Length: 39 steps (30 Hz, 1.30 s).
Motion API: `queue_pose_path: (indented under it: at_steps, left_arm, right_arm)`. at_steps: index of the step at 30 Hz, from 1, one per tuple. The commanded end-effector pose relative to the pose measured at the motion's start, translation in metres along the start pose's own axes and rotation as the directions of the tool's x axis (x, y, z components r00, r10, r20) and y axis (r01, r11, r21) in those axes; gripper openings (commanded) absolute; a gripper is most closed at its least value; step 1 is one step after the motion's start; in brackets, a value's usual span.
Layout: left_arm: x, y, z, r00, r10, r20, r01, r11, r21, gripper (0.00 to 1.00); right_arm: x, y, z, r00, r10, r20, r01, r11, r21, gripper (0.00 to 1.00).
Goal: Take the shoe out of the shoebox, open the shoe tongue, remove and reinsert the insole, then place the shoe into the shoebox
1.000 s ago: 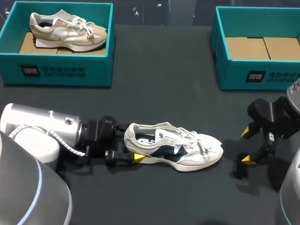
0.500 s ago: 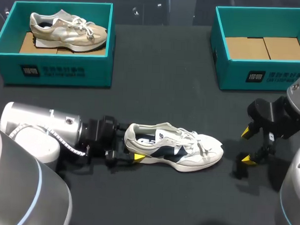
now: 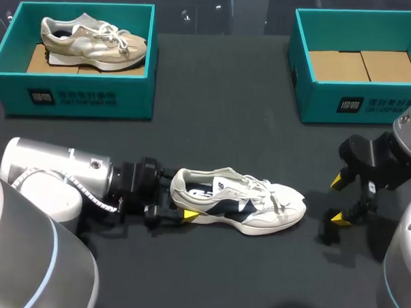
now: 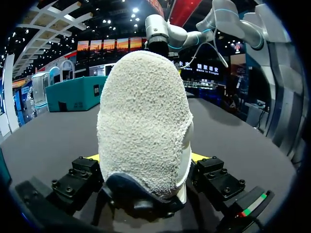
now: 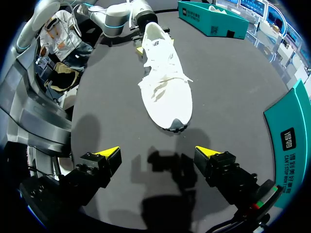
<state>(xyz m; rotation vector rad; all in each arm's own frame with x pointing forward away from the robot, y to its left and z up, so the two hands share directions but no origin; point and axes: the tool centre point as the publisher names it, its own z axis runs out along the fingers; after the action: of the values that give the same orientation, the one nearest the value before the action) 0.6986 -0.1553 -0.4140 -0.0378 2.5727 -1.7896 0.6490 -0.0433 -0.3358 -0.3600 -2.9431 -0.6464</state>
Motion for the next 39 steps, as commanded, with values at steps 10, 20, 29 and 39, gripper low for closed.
queue_pose_path:
  at_steps: [10, 20, 29, 39]
  left_arm:
    - [-0.002, 0.002, 0.003, 1.000, 0.000, 0.000, 0.000, 1.000, -0.004, 0.00]
    - [-0.002, 0.002, 0.003, 1.000, 0.000, 0.000, 0.000, 1.000, -0.004, 0.00]
    - [-0.002, 0.002, 0.003, 1.000, 0.000, 0.000, 0.000, 1.000, -0.004, 0.00]
    - [-0.002, 0.002, 0.003, 1.000, 0.000, 0.000, 0.000, 1.000, -0.004, 0.00]
  right_arm:
    - [0.007, 0.046, -0.024, 0.979, 0.185, 0.083, -0.190, 0.980, 0.053, 1.00]
    - [0.019, 0.106, -0.027, 0.802, 0.546, 0.244, -0.589, 0.791, 0.166, 1.00]
    - [0.019, 0.106, -0.027, 0.802, 0.546, 0.244, -0.589, 0.791, 0.166, 1.00]
    - [0.025, 0.165, -0.002, 0.603, 0.668, 0.436, -0.789, 0.580, 0.203, 1.00]
